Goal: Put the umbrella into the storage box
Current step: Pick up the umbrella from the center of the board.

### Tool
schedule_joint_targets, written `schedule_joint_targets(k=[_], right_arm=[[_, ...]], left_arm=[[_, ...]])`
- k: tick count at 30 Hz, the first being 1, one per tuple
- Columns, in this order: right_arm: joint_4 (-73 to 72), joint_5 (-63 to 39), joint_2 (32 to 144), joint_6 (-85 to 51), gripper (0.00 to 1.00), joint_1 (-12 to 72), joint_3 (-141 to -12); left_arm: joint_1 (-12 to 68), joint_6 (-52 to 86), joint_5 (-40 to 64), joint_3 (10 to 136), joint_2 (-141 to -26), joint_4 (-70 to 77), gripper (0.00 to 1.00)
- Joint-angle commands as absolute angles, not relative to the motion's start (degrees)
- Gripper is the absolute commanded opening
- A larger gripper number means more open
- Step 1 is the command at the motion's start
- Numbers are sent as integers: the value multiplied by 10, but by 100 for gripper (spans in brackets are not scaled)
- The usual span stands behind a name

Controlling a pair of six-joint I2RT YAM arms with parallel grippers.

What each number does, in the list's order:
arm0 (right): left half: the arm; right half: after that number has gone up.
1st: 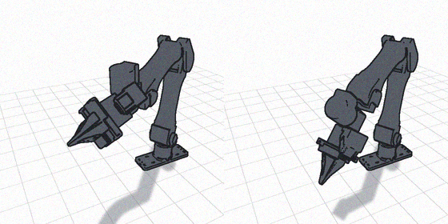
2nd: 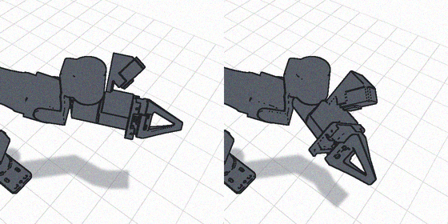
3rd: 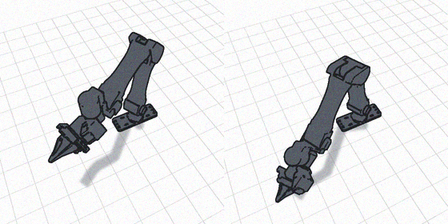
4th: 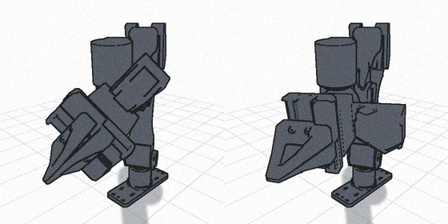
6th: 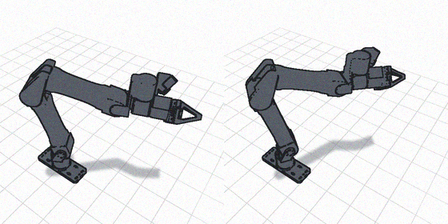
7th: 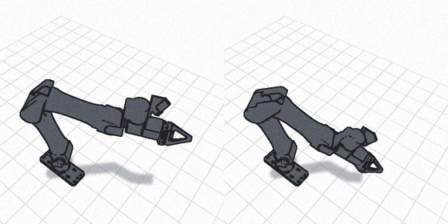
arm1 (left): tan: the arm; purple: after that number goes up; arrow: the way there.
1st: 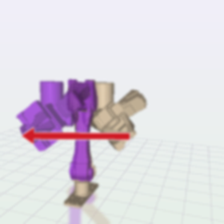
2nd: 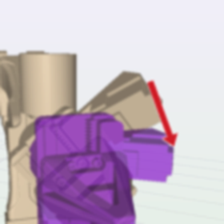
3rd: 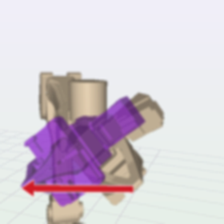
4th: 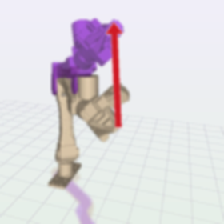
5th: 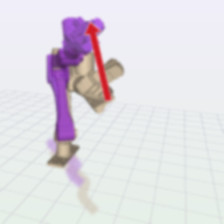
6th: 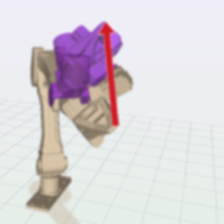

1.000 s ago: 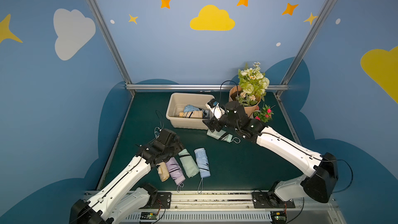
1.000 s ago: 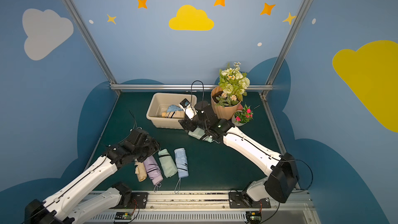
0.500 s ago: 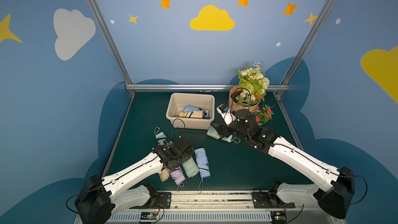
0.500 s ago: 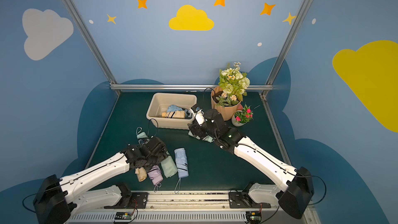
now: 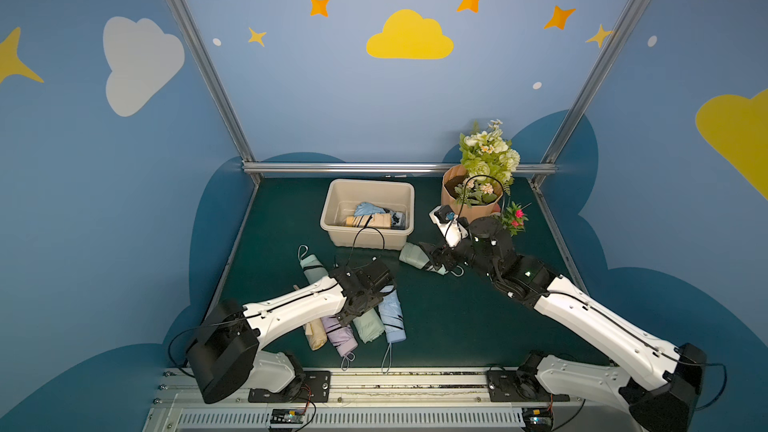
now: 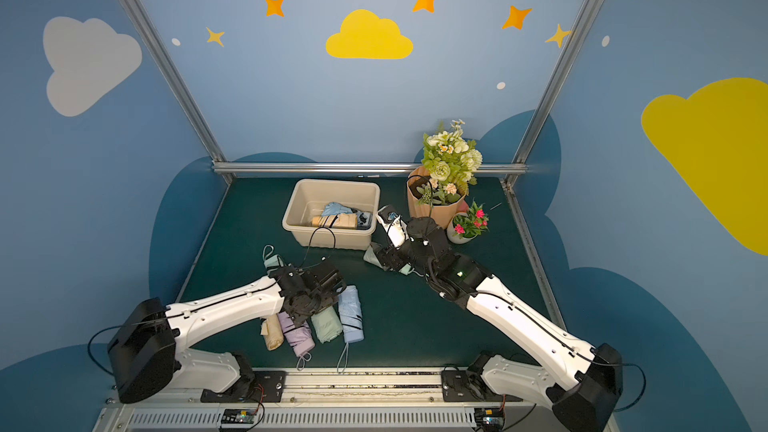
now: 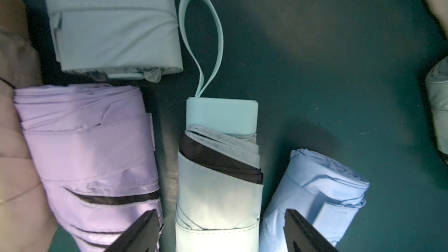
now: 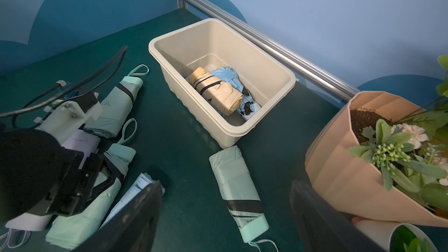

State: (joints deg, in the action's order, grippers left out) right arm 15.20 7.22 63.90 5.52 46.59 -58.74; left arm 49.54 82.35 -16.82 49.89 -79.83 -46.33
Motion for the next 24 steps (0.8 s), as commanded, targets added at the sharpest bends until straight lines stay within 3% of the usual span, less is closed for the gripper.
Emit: schedule_joint_targets(k=[1,10,24], right_arm=[[160,58,624,62,88,464,-580],[163,42,608,53,88,464,-570],[178,37,595,64,89,464,-567]], left_arm=[[504,838,-177,508,-811,-502,88],[508,831,-155,496,-853,-432,90],[510,854,-126,489,-896,-420,81]])
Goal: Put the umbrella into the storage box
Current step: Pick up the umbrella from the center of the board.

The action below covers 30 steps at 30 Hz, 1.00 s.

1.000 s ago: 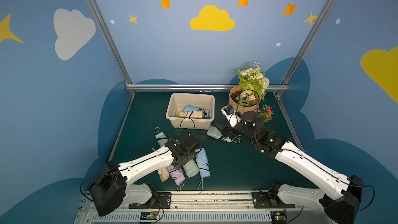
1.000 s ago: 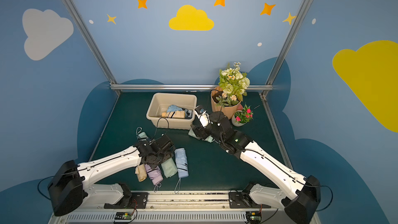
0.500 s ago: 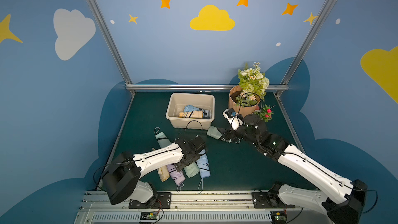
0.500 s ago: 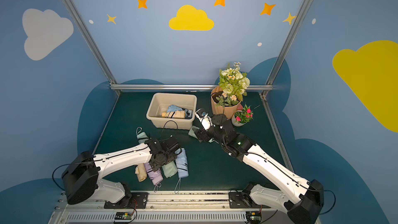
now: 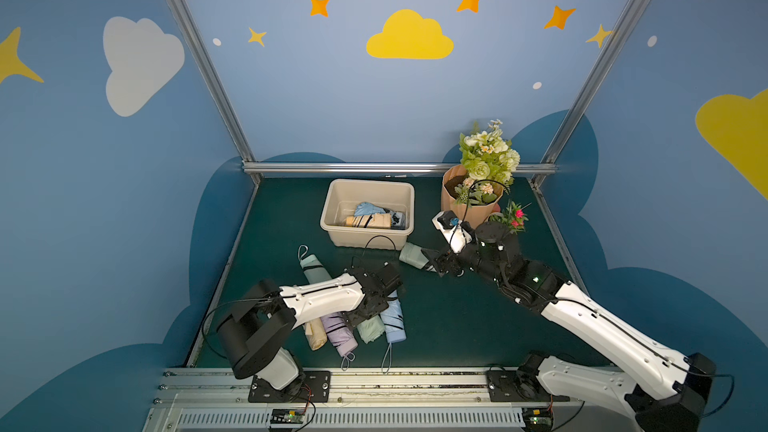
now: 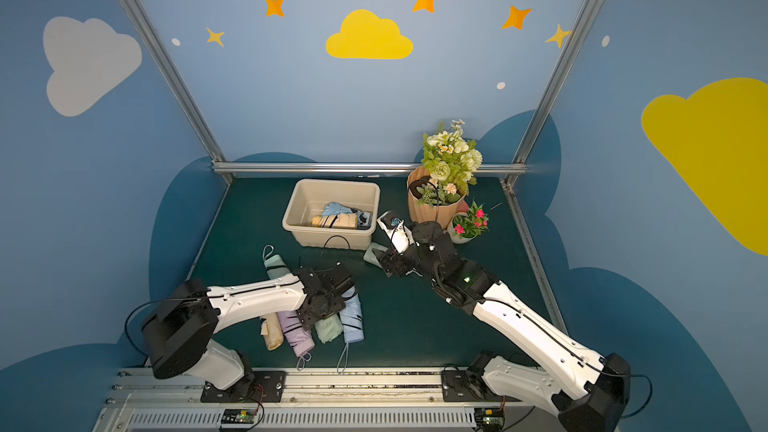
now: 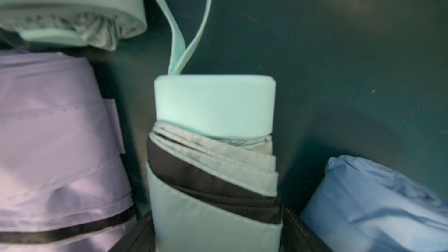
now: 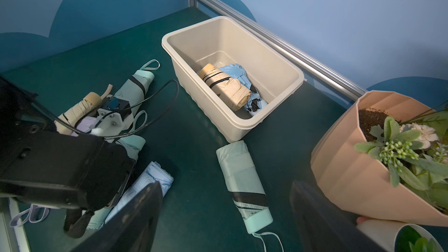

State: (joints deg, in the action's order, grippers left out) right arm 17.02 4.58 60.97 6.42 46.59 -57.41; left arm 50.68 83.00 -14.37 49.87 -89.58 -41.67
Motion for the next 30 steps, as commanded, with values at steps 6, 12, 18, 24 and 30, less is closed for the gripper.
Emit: schedule_joint_targets(k=[6,12,18,24,30], right_arm=[[178,37,595,64,88,464,-568],[175,38,593,62,88,464,-565],[171,39,595,60,89,465,-562],[159,41,603,60,88,463,-561],[144,52,616,62,88,463,-566]], left_arm=[[510,869,-120,466,-887,-407,71],[509,869,-131,470,-879,-420,57],[510,868,-162,498,-847,-471,52],[510,868,-208,539,-793,-536,50],[510,877,-277,565,-714,-553,50]])
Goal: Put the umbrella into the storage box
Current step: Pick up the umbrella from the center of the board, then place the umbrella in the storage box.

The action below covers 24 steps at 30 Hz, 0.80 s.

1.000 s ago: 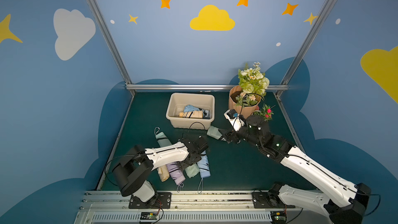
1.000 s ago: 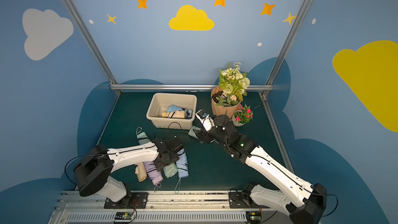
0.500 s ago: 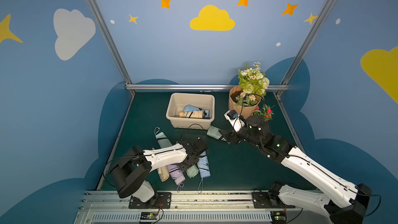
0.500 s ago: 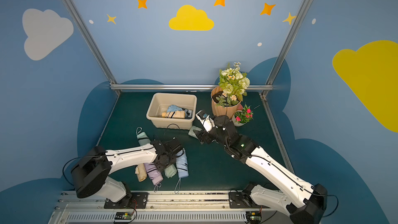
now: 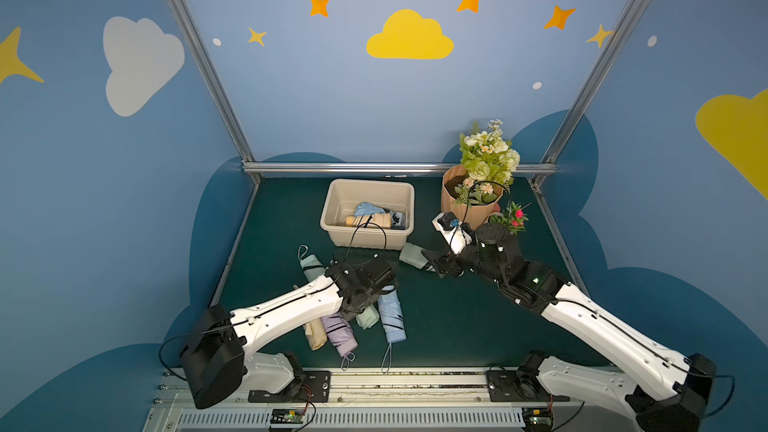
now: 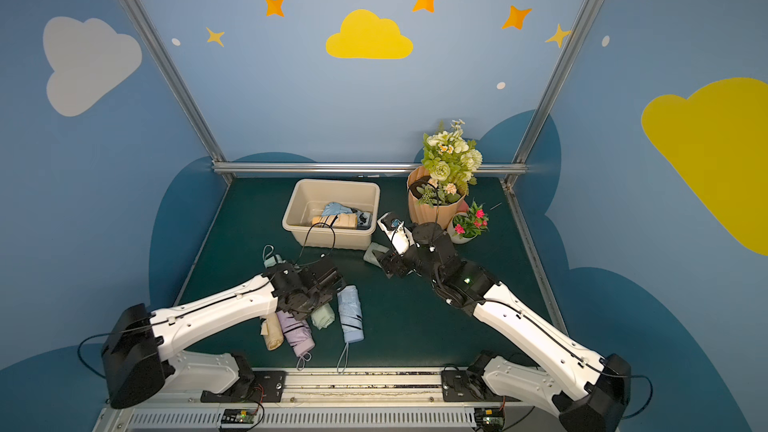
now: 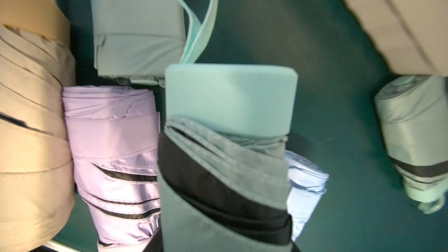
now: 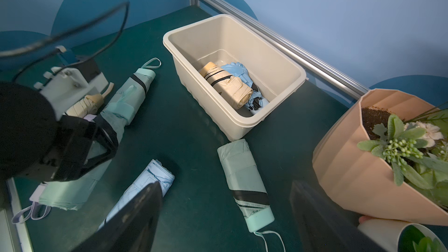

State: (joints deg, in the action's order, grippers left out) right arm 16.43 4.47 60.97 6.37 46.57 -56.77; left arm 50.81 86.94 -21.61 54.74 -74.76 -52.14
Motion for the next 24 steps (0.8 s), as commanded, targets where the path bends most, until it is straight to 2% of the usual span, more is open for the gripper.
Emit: schedule_joint_targets(k=[1,7,13,19,24], right_arm=[[143,55,617,64,89,463,-568],[143,65,627,74,88,456,-579],[145,73,637,76,89,451,-591],[138,79,653,78,88,450,-601],[131,88,665,77,88,450,-616]], left_arm=[[508,881,-292,570,-699,-549,49],[442,856,-288,598,-639,-459,48],[360,775,-242,682,-669,-387,50],[305,776,-200,754,-743,-305,49],[290,801,-180,872,-869,-302,50]])
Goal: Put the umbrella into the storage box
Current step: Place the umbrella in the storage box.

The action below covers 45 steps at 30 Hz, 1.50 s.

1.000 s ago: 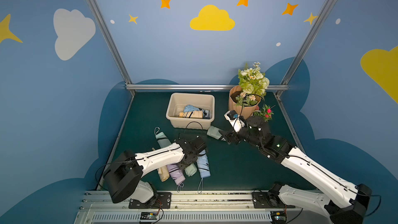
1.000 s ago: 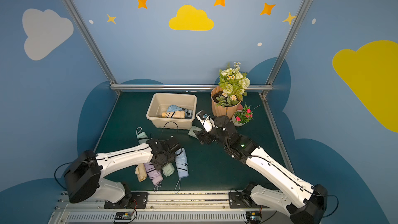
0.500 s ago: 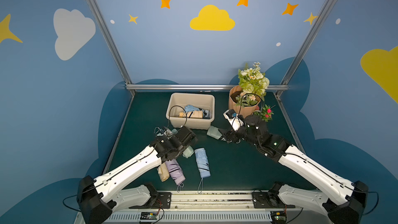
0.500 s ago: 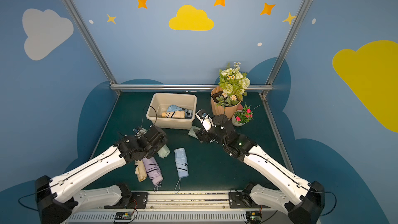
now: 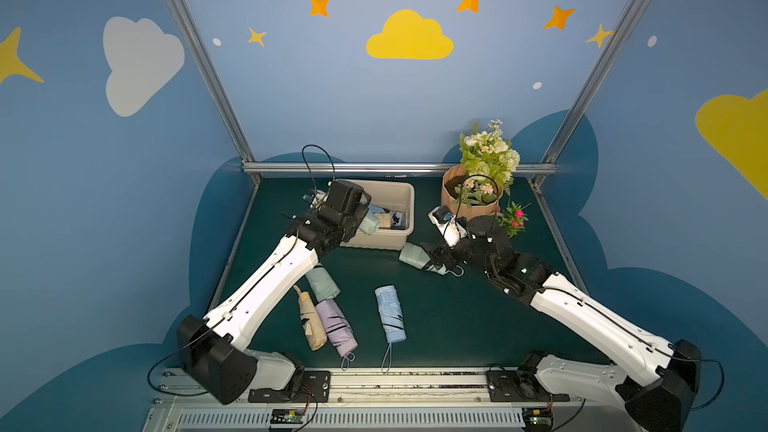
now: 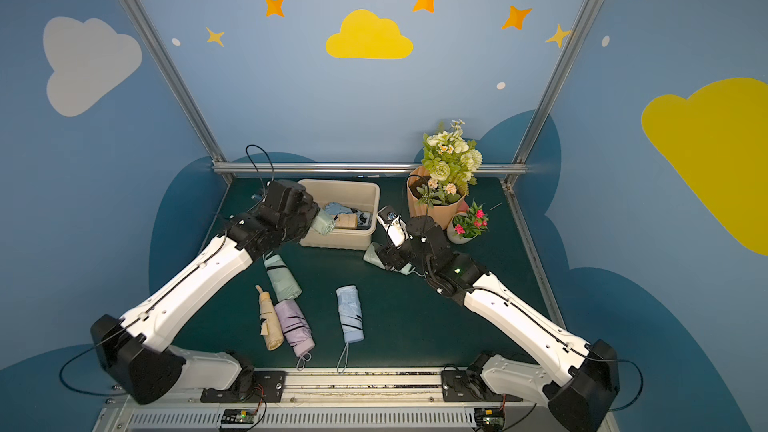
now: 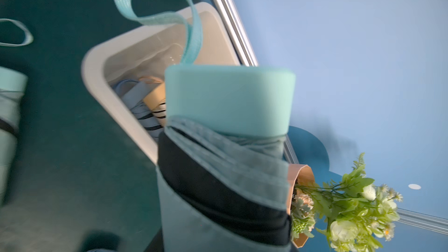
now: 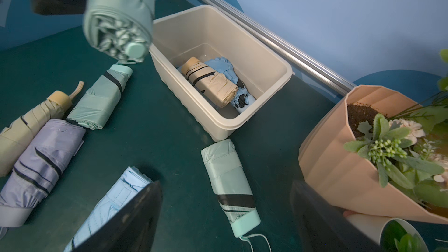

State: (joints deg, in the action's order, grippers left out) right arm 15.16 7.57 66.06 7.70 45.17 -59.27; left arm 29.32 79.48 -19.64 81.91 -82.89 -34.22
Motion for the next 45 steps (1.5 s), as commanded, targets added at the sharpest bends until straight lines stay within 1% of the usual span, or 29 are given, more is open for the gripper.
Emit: schedule_joint_targets(k=[1,9,15,21,23,24,26,27,28,30,35,40,45], right_arm=[[130,92,665,77,88,450,-618],[151,140,632,68,88,452,-613],[180,172,590,53,88,453,-594],[197,182,560,41,88,454,-580],[204,168,553,37,88,454,-580],[205,161,551,38,88,454,-579],[207,150,547,36,89,454,-577],[208,147,546,35,89,455,-575],[209,146,545,33,89,455,-575],[211,142,546,32,89,455,-575],[210,126,559,33,89,455,-579],[198,90,581,29,90,455,-580],[190,60,610,17,89,456,-589]], left_arm=[[289,813,-184,889,-889,-308,50],[288,912,-201,1005,-1048,-335,50],[284,981,-216,1047,-1139,-345,51],[281,1041,-202,1052,-1191,-367,51],[280,1052,-202,1052,-1200,-377,55],[280,1055,-201,1052,-1201,-378,60],[280,1050,-201,1057,-1204,-380,74],[280,1045,-201,1060,-1204,-381,79],[280,1039,-203,1065,-1205,-381,84],[279,1028,-208,1074,-1203,-383,90],[275,1004,-221,1080,-1180,-380,95],[264,967,-232,1064,-1128,-375,96],[254,951,-247,1017,-1053,-366,96]])
